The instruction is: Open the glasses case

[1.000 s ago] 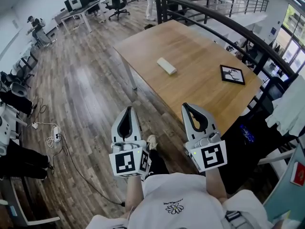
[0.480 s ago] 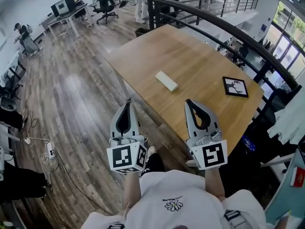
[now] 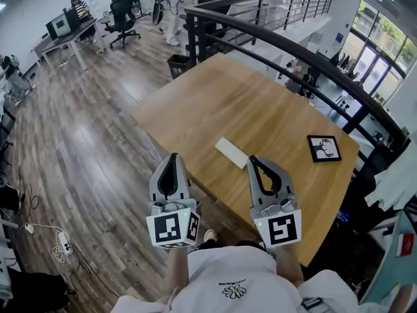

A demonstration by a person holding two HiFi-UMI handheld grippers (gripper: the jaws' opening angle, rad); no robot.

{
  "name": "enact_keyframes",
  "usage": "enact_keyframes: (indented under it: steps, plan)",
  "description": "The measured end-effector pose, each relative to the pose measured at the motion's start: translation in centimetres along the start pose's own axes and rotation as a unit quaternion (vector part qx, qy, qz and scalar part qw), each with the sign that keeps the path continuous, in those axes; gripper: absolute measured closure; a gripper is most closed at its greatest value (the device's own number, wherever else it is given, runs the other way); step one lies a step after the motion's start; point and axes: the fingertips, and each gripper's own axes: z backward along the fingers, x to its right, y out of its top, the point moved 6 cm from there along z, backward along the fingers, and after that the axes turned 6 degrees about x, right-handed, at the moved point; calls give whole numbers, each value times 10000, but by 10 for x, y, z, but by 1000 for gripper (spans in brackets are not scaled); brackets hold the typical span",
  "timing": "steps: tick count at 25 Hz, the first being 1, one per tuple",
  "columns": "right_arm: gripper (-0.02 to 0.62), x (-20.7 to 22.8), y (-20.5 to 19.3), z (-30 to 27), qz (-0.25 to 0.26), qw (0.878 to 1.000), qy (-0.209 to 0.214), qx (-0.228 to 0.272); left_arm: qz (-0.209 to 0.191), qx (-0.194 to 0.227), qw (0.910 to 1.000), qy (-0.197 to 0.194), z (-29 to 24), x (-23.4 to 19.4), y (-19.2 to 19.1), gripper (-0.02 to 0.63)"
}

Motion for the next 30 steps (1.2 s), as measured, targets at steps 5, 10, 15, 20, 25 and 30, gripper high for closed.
enact_keyframes:
  steps: [5,10,15,20,25,30]
  plan:
    - [586,7,-20,-19,159,9983,19,-559,38,-314,9993,-218,-30,-5,-15,589]
    - [583,31,-41,-59,-104,9994,11,-325,-101,-347,9982,-479,-77,-3,-33,588]
    - [583,34,-60,-81,-335,9987,18,-381,-89,-607,9957,-701,-96,-11,-57,586]
    - [575,36,-76,-92,-305,9976,120,-617,-81,-1138,9884,-1005,-116,-18,-96,552]
    - [574,44,-95,-93,-253,9959,59,-872,135,-2085,9614,-1791,-132,-13,-165,449]
    - [571,51,-114,-90,-249,9934,66,-1118,112,-3069,9273,-2141,-143,-9,-239,451]
